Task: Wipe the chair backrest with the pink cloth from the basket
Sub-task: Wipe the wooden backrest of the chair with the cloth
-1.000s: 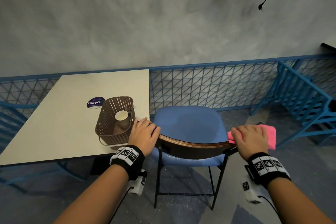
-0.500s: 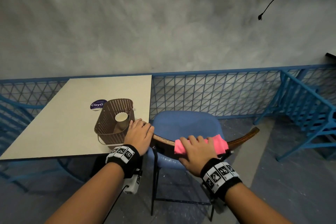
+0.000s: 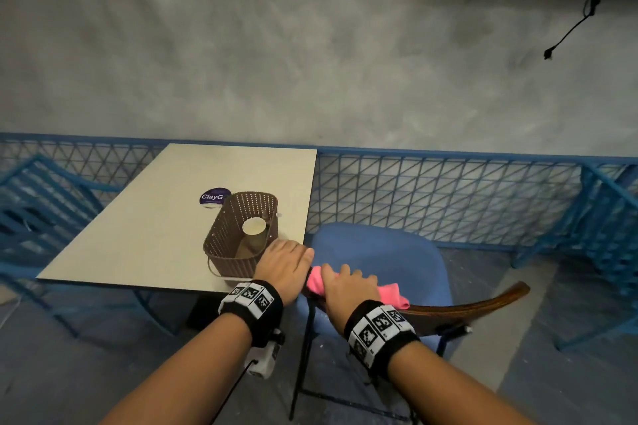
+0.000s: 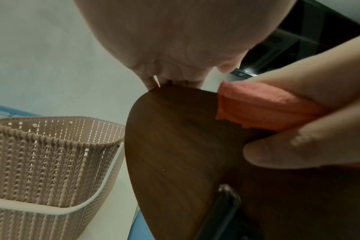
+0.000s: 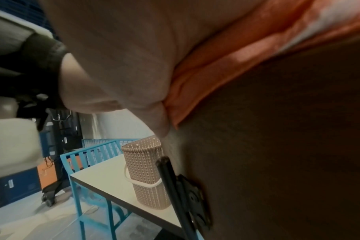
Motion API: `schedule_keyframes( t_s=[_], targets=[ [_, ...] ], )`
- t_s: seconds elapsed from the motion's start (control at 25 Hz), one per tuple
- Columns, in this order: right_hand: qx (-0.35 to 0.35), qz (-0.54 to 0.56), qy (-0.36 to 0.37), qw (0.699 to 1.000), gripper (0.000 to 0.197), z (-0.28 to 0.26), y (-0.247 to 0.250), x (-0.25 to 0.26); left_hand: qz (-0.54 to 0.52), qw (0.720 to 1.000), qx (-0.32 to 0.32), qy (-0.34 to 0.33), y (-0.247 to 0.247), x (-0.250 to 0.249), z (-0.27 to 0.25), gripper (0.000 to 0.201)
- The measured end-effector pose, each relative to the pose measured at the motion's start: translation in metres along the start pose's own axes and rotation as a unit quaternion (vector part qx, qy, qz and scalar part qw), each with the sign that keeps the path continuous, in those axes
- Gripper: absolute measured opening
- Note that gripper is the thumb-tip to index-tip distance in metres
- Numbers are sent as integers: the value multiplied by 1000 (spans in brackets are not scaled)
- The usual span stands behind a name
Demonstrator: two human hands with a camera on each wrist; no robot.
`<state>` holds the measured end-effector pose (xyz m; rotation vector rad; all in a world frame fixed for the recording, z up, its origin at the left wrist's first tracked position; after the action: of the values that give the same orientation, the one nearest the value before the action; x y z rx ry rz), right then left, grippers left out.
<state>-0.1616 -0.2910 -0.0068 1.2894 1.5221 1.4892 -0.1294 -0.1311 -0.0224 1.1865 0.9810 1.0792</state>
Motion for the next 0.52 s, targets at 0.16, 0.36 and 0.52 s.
schedule_keyframes(
  t_s=[0.16, 0.36, 0.52],
  targets=[
    [12, 29, 30, 999, 28, 28, 6, 14, -133, 991, -22, 26, 10, 10, 8, 67],
    [63, 101, 44, 992, 36, 61, 6, 29, -372, 925, 9, 73, 15, 37, 4, 43],
    [117, 115, 66, 984, 44, 80, 24, 39, -382, 921, -22, 78, 22, 67, 3, 38]
  ],
)
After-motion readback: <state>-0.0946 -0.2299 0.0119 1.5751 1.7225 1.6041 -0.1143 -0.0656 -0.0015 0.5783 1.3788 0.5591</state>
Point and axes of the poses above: each hand's wrist, its own z-axis towards the middle knuckle, its own y-axis out of the back of the hand, x = y × z, the point moved 1 cm from there along z, towards the middle knuckle, and after that the axes turned 11 degrees about z, right-handed, at the moved point
